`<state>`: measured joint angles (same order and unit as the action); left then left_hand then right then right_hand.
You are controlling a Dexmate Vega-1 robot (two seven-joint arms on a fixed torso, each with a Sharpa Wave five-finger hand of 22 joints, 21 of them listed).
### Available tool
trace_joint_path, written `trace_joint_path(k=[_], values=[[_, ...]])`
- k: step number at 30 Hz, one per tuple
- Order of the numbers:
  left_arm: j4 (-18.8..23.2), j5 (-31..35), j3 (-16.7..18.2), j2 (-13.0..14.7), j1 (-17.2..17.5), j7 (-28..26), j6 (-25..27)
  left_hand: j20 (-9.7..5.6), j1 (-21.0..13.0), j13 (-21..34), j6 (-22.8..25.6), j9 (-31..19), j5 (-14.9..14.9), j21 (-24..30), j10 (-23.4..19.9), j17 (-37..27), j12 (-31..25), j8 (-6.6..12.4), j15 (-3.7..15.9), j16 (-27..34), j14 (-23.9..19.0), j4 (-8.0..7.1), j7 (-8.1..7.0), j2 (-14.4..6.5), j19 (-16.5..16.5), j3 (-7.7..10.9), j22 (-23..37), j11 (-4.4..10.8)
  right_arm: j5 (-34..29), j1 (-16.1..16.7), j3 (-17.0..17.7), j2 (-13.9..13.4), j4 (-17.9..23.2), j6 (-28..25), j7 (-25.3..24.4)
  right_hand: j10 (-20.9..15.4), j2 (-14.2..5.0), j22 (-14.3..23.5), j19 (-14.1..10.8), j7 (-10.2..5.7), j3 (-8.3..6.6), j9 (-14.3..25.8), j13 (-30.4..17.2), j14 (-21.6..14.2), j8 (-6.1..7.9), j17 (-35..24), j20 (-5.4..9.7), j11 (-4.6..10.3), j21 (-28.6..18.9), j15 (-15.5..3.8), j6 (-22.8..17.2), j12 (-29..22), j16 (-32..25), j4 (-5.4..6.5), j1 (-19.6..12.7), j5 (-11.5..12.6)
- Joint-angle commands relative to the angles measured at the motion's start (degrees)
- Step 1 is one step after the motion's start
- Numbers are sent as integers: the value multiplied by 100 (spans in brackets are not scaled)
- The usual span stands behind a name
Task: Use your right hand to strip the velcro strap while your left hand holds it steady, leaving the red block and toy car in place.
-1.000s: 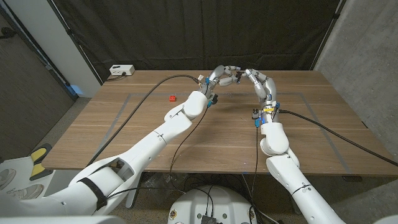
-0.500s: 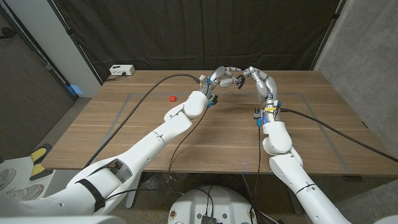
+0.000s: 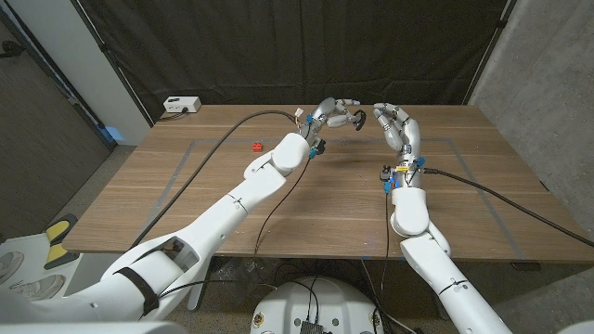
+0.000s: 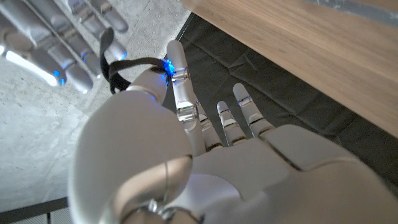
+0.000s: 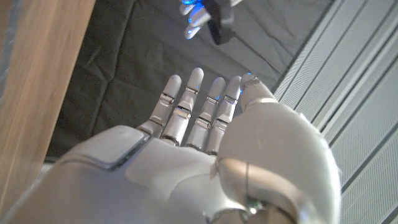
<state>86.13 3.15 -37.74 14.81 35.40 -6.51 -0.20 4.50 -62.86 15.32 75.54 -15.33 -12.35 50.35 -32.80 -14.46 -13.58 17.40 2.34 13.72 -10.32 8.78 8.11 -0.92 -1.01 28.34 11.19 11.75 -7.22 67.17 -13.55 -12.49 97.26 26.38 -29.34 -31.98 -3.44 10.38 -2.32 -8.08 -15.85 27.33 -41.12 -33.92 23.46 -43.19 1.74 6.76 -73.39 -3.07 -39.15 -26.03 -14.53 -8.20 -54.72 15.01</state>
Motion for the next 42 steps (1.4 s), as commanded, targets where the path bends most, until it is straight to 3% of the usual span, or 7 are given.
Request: trace_joint_path(k=[1, 8, 10, 14, 22, 32, 42], values=[[-413, -1189, 242, -319, -97, 531, 158, 7, -78, 23, 20, -28, -31, 37, -41, -12, -33, 59, 385, -16, -33, 8, 75, -2, 2, 62, -6, -10, -4462, 102, -270, 260, -40, -1828, -3437, -1, 167, -4, -121, -18, 53, -86, 71, -84, -84, 59, -9, 6, 26, -928, 37, 67, 23, 33, 75, -38], [-527, -1839, 335, -423, -149, 797, 386, -3, -122, 26, 29, -55, -16, 48, -86, -7, -55, 83, 402, -28, -26, 33, 127, 2, 14, 103, -7, -4, -6401, 304, 753, 1664, -296, -1345, -3466, -8, 275, -19, -184, -48, 60, -198, 172, -69, -216, 110, 8, 16, 68, -955, 126, 146, 44, 14, 116, -48], [-550, -2049, 375, -458, -156, 869, 487, -4, -128, 27, 30, -62, -13, 51, -99, -6, -61, 89, 400, -31, -24, 37, 123, 5, 17, 110, -7, -11, -7071, 347, 1081, 2097, -322, -1255, -3466, 102, 335, -26, -212, -41, 43, -275, 244, -41, -345, 128, 34, 53, 111, -971, 277, 243, 61, -14, 100, -51], [-600, -2386, 417, -506, -188, 998, 640, -15, -142, 30, 39, -83, -7, 63, -156, -4, -90, 108, 412, -37, -29, 44, 137, 12, 18, 135, -7, -28, -7856, 384, 1345, 2464, -333, -1370, -3466, 278, 434, -34, -255, -20, 22, -367, 322, 31, -533, 151, 66, 58, 175, -979, 542, 359, 108, -50, 74, -55], [-696, -2877, 423, -547, -292, 1287, 832, -26, -166, 35, 49, -112, -8, 77, -166, -1, -101, 136, 416, -47, -33, 60, 179, 29, 25, 173, -7, -39, -8052, 302, 1208, 2213, -434, -1695, -3466, 354, 645, -30, -373, -159, 157, -480, 388, -52, -658, 163, 140, 182, 268, -1001, 592, 406, 95, 75, 379, 13], [-793, -3125, 261, -487, -666, 1717, 1299, 45, -206, 39, 167, -174, -57, 88, -162, 3, -114, 238, 317, -77, -10, 98, 258, 108, 100, 253, -6, -63, -8149, 237, 866, 1798, -344, -2233, -3466, 111, 751, -19, -573, -310, 186, -586, 431, -271, -632, 154, 253, 297, 311, -1029, 291, 319, 25, 31, 296, 218], [-894, -3403, 156, -464, -932, 2194, 1820, 100, -255, 40, 254, -247, -144, 99, -152, 9, -126, 343, 222, -114, 38, 143, 343, 215, 173, 347, -6, -165, -8170, 213, 1014, 1992, -321, -2020, -3466, 8, 800, -8, -641, -396, 229, -647, 445, -420, -696, 139, 320, 368, 350, -1036, 312, 280, -22, 30, 246, 363]])
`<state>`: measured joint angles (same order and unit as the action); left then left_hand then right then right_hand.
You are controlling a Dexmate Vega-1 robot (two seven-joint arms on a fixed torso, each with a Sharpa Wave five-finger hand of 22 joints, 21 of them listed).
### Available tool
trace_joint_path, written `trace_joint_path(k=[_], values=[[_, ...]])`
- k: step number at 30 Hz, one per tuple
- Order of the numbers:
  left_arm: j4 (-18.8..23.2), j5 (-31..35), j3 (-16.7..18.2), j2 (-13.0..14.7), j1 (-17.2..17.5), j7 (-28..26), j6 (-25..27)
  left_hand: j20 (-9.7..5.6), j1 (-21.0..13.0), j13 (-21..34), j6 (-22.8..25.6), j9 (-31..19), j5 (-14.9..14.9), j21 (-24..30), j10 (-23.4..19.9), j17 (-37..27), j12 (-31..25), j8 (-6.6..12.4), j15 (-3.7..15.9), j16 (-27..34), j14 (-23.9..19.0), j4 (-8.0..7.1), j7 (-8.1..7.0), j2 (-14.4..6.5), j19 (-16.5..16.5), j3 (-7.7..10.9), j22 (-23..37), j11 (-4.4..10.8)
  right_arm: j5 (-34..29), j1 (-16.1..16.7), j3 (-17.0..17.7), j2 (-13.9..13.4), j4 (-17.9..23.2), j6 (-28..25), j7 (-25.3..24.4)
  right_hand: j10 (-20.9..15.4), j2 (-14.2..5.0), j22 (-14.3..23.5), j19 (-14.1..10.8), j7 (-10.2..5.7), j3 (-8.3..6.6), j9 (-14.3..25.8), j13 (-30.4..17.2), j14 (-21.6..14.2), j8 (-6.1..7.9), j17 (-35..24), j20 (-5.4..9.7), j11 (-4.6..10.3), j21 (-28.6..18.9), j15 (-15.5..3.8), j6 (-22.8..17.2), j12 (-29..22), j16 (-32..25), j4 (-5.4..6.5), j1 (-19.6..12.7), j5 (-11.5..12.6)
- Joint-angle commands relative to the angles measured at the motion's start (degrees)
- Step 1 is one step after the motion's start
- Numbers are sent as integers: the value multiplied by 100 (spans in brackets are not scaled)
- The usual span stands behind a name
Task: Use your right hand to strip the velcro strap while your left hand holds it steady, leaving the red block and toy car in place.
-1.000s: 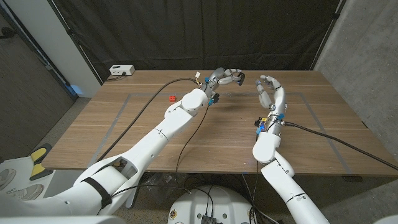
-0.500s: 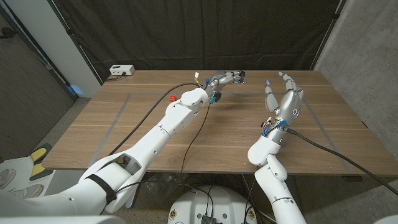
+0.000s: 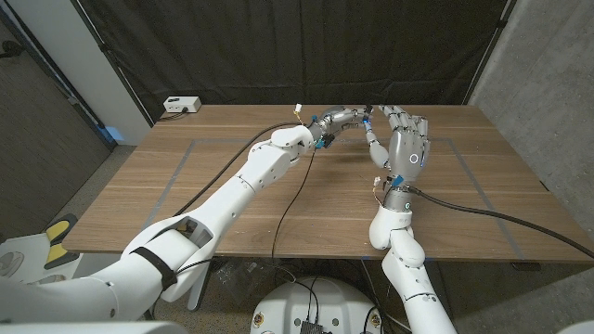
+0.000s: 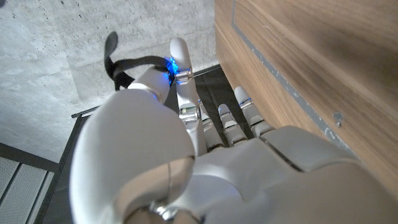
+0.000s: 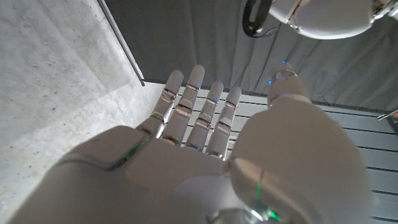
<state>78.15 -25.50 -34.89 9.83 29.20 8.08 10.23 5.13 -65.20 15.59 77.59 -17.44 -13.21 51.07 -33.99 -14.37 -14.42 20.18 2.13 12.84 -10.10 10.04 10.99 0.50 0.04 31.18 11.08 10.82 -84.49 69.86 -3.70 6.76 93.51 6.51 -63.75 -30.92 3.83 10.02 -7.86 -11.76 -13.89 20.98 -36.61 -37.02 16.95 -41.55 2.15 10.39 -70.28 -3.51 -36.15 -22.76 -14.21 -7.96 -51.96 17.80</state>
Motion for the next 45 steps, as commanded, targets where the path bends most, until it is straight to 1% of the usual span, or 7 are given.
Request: trace_joint_path(k=[1, 9, 18, 24, 29, 36, 45], values=[[-77, -553, -134, 41, -314, 748, 820, 38, -26, 13, 55, -41, -65, 27, -40, 0, -46, 72, 232, -26, 12, 21, 58, 80, 69, 71, 6, -77, -448, -64, 12, 54, 52, -54, -25, -90, 88, 30, -92, -28, 44, -23, -6, -117, -70, -23, 279, -5, 45, -992, 52, -44, -52, 6, -35, 103], [128, -736, -130, 148, -306, 923, 1095, 88, -67, 11, 85, -84, -131, 47, -73, -1, -68, 127, 210, -30, 8, 34, 76, 119, 97, 137, 20, -134, -476, -221, -256, -203, -95, -581, -25, 48, 144, 38, -76, -26, 132, -69, -11, -114, -190, -34, 277, -34, 95, -990, 241, 0, -37, 28, -48, 229], [296, -894, -95, 218, -237, 938, 1174, 97, -93, 10, 99, -129, -201, 74, -134, -2, -100, 177, 208, -29, -11, 37, 85, 162, 107, 198, 32, -141, -439, -319, -453, -422, -237, -931, -25, -32, 159, 39, -78, -39, 185, -88, -13, -85, -188, -34, 301, -17, 130, -992, 185, -41, -13, 43, -61, 316], [343, -959, -102, 257, -226, 919, 1246, 96, -96, 9, 110, -163, -253, 103, -168, -4, -119, 214, 224, -23, -37, 32, 89, 191, 89, 239, 39, -137, -450, -328, -437, -367, -256, -998, -25, -301, 62, 45, -166, -69, 176, -113, -9, -238, -109, -70, 376, 78, 164, -1002, -99, -156, -63, -15, -356, 523], [320, -1027, -92, 276, -220, 971, 1235, 95, -94, 8, 117, -188, -294, 122, -184, -6, -129, 242, 237, -21, -47, 26, 91, 211, 77, 268, 41, -135, -445, -300, -317, -209, -231, -818, -25, -632, -118, 63, -347, -61, 154, -152, -14, -582, 17, -115, 478, 107, 140, -1014, -566, -301, -135, -52, -858, 743], [236, -1056, -105, 295, -241, 1050, 1195, 115, -88, 7, 115, -229, -359, 145, -197, -9, -140, 282, 241, -21, -60, 20, 95, 243, 66, 316, 36, -129, -465, -306, -222, -111, -216, -707, -25, -853, -255, 90, -457, -61, 168, -191, 7, -879, 53, -214, 517, 109, 60, -1024, -777, -356, -261, -36, -1075, 798], [38, -1066, -99, 240, -298, 1133, 1097, 115, -78, 5, 101, -269, -419, 164, -200, -13, -146, 315, 247, -20, -73, 13, 97, 271, 63, 365, 29, -131, -473, -351, -104, -23, -268, -735, -25, -862, -284, 106, -498, -43, 178, -229, 53, -943, 7, -249, 536, 110, 3, -1025, -764, -317, -283, -34, -1154, 813]])
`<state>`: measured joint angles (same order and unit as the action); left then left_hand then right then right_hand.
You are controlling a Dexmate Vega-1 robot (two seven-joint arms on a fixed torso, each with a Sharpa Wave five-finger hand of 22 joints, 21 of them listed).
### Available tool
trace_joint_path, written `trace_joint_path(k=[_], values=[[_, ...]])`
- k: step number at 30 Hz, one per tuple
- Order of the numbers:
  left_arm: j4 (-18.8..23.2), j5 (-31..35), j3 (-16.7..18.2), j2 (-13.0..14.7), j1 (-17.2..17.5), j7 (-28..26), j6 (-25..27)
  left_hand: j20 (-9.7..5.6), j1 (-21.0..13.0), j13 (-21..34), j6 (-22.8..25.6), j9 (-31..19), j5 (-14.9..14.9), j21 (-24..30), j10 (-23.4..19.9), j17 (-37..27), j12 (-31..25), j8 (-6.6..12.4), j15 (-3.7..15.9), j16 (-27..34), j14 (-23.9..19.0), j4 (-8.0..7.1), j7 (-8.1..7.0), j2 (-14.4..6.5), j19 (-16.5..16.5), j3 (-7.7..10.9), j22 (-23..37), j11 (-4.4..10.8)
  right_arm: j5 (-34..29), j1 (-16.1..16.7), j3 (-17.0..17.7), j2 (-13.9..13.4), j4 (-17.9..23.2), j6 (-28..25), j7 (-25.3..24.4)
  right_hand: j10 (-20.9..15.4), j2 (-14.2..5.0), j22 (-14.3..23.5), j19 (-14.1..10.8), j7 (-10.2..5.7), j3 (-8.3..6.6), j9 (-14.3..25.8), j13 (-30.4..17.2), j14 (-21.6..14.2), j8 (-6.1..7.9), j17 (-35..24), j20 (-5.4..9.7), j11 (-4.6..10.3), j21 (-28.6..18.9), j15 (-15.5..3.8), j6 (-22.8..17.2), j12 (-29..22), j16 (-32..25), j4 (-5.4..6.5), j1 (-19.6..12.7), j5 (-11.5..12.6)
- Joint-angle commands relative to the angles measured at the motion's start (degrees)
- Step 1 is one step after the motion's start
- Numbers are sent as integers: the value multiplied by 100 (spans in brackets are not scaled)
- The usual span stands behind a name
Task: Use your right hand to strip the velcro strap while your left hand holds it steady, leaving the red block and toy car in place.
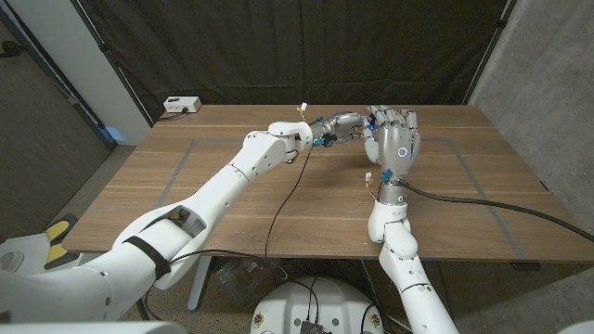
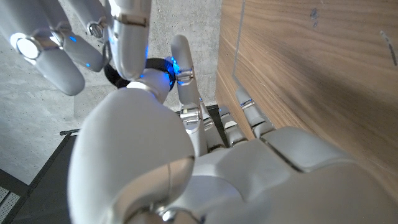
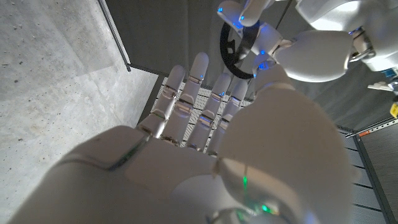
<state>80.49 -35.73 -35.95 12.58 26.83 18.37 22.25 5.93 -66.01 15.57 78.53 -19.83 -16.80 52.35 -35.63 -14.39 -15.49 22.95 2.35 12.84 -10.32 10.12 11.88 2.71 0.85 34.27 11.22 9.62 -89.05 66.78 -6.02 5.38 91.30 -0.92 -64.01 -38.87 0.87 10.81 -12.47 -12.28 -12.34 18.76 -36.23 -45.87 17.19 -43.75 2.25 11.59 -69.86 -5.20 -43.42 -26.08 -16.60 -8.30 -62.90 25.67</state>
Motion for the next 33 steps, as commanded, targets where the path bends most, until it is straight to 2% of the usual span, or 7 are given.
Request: trace_joint_path(k=[1, 5, 12, 19, 23, 30, 33], values=[[-207, -54, 19, -53, -57, 77, -95, 45, 4, 7, 5, -35, -67, 37, -32, -12, -38, 42, 227, -20, -53, 4, 8, 52, -15, 62, 14, -11, -18, -51, 134, 121, -61, -9, 1, -68, 10, 26, -34, 10, 23, -8, 15, -59, -19, -30, 530, -11, -39, -855, -34, 16, -44, 2, -61, 27], [-358, -26, 1, -103, -122, 139, -139, 42, 9, 6, -3, -53, -93, 47, -29, -14, -39, 55, 227, -20, -55, -1, 8, 60, -17, 85, 12, -14, -6, -94, 203, 149, -130, 115, 1, -106, -27, 32, -28, 7, 26, -17, 18, -74, -26, -41, 537, -15, -56, -855, -47, 9, -47, 22, -68, 30], [-602, 36, -17, -192, -245, 189, -122, 76, 26, 6, -16, -83, -136, 64, -29, -18, -43, 78, 230, -23, -56, -8, 8, 78, -24, 121, 9, -9, -21, -237, 220, 123, -324, 345, 1, -468, -161, 32, -33, 5, 119, -85, -2, -220, 74, -144, 556, -19, -148, -856, -539, -99, -107, 95, -96, -4], [-750, 126, -45, -226, -347, 304, -107, 104, 38, 5, -30, -108, -170, 80, -30, -20, -47, 95, 222, -23, -62, -12, 8, 92, -34, 153, 6, -12, 7, -366, 104, 53, -462, 318, 1, -319, -161, 11, 3, -25, 147, -396, 76, -200, -386, -138, 530, -8, -167, -847, -166, 70, -1, 83, -177, 0], [-828, 163, -37, -247, -384, 319, -63, 123, 44, 4, -34, -126, -195, 89, -40, -20, -53, 108, 217, -24, -66, -12, 9, 100, -33, 177, 5, -11, 4, -410, 141, 80, -501, 431, 1, -319, -211, 1, 13, -25, 141, -462, 55, -200, -448, -127, 516, -9, -155, -852, -165, 77, 35, 102, -186, 8], [-993, 231, -22, -292, -448, 434, -118, 134, 57, 3, -38, -151, -231, 101, -37, -24, -55, 128, 212, -25, -67, -15, 10, 112, -30, 211, 2, -19, 2, -451, 347, 246, -580, 855, 1, -1028, -573, 25, 116, 29, 549, -564, -195, -346, -22, -417, 697, 10, -105, -849, -2095, -163, -79, 301, 13, -446], [-1083, 276, -35, -315, -491, 508, -155, 140, 66, 3, -40, -165, -250, 108, -31, -24, -55, 139, 208, -27, -67, -17, 10, 122, -31, 227, 1, -24, 2, -481, 467, 354, -614, 1018, 1, -1148, -636, 28, 176, 15, 714, -704, -223, -346, -215, -479, 803, 15, -33, -846, -2312, -142, -47, 349, 71, -626]])
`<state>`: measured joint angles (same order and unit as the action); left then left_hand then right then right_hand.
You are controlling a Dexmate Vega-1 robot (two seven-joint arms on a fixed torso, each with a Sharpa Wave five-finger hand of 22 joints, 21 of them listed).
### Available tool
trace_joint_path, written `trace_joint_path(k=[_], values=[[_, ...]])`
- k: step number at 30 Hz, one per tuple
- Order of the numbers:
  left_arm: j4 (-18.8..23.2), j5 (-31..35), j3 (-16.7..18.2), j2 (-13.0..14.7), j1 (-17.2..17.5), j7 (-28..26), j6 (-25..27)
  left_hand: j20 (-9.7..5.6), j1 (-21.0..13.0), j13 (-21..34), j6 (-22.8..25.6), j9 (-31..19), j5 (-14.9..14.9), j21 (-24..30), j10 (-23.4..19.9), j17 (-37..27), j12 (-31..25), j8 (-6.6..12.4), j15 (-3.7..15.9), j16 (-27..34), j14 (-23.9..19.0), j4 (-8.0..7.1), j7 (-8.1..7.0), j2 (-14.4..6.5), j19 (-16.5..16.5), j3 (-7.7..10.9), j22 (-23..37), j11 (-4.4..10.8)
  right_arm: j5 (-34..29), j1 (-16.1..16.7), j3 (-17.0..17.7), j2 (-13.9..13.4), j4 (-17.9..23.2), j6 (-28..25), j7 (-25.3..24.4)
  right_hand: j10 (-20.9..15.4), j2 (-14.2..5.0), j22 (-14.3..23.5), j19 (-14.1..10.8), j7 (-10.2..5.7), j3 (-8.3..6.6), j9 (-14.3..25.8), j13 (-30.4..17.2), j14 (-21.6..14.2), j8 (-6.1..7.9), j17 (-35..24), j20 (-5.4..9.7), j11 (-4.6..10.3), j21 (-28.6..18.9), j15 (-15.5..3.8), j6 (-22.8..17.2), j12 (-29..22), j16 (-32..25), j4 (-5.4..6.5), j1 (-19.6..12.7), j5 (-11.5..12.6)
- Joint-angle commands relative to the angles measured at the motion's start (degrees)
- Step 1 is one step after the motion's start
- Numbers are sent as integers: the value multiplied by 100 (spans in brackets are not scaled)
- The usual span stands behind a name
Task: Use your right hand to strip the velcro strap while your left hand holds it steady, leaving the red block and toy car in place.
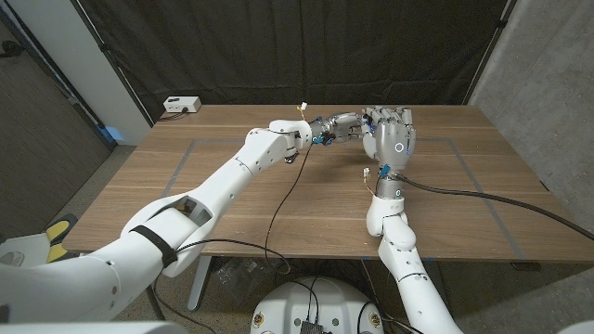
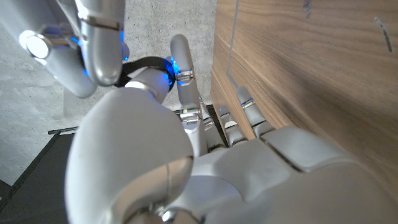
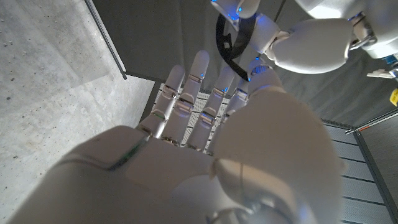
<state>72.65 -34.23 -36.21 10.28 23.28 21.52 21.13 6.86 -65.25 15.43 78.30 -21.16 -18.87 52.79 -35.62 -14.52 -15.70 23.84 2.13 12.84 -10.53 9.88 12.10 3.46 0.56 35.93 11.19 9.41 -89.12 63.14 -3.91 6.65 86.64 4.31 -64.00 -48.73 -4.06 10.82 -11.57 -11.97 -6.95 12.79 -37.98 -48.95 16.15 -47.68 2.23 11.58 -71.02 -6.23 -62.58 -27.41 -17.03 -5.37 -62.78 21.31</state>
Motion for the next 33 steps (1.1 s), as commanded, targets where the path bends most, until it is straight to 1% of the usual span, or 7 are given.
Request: trace_joint_path(k=[1, 4, 5, 6, 8, 16, 33], values=[[-331, 137, -12, -93, -155, 218, -42, 48, -7, 18, -17, -35, -47, 66, -29, -10, -33, 52, 230, -28, -45, 6, -12, 48, -3, 65, 4, -4, 10, -126, 284, 243, -155, 551, 0, -223, -216, 36, 73, -26, 393, -159, -89, -45, -407, -168, 837, 14, 200, -742, -537, 75, 47, 71, 27, -300], [-430, 242, -57, -103, -219, 290, -110, 54, 2, 17, -18, -46, -64, 71, -20, -11, -32, 61, 211, -31, -39, 3, -12, 54, 2, 80, 3, -9, 29, -154, 416, 362, -175, 793, 0, -379, -475, 94, 52, -31, 1350, -165, -393, -117, -509, -389, 840, 16, 508, -733, -661, 357, 256, 270, -306, -143], [-484, 308, -91, -99, -254, 347, -193, 47, 4, 17, -19, -50, -69, 71, -13, -11, -30, 64, 211, -32, -40, 3, -12, 56, 5, 85, 3, -15, 48, -169, 508, 446, -189, 957, 0, -410, -534, 107, 81, -35, 1720, -160, -468, -124, -503, -437, 841, 16, 558, -737, -679, 485, 316, 483, -500, -15], [-548, 382, -130, -97, -296, 419, -294, 45, 9, 17, -20, -56, -77, 74, -8, -12, -28, 68, 198, -35, -32, 1, -12, 58, 8, 92, 2, -16, 60, -187, 614, 533, -204, 1149, 0, -483, -593, 133, 88, -38, 2178, -155, -563, -174, -509, -538, 844, 11, 578, -736, -729, 614, 333, 934, -887, 205], [-698, 570, -212, -99, -367, 565, -625, 28, 17, 17, -27, -66, -92, 78, 12, -14, -22, 74, 201, -36, -29, -1, -11, 62, 11, 106, 1, -18, 71, -231, 827, 704, -235, 1527, 0, -636, -589, 141, 135, -38, 2483, -145, -664, -215, -513, -642, 846, 3, 565, -735, -754, 669, 349, 1395, -1143, 375], [-924, 1680, -537, -12, -508, 377, -1947, -61, 88, 20, -236, -87, -170, 131, 243, -35, 55, 8, 174, -39, -8, -44, -12, 29, -7, 203, 2, -46, 63, -324, 1250, 1022, -232, 2277, 0, -1600, -560, 190, 20, -62, 2634, 28, -446, -817, -431, -1318, 848, -25, 658, -723, -777, 874, 28, 1469, -913, 727], [17, 3791, -820, 403, -95, -1422, -2948, -201, 482, 48, -377, 77, -232, 297, 439, -153, 79, -105, 321, 23, -8, -264, -246, -105, -199, 194, -14, 146, 34, -249, 1342, 1198, 20, 2337, 0, -1885, -577, 283, 125, -43, 2593, 390, -623, -906, -402, -2082, 867, -36, 362, -719, -935, 757, -150, 1434, -874, 724]])
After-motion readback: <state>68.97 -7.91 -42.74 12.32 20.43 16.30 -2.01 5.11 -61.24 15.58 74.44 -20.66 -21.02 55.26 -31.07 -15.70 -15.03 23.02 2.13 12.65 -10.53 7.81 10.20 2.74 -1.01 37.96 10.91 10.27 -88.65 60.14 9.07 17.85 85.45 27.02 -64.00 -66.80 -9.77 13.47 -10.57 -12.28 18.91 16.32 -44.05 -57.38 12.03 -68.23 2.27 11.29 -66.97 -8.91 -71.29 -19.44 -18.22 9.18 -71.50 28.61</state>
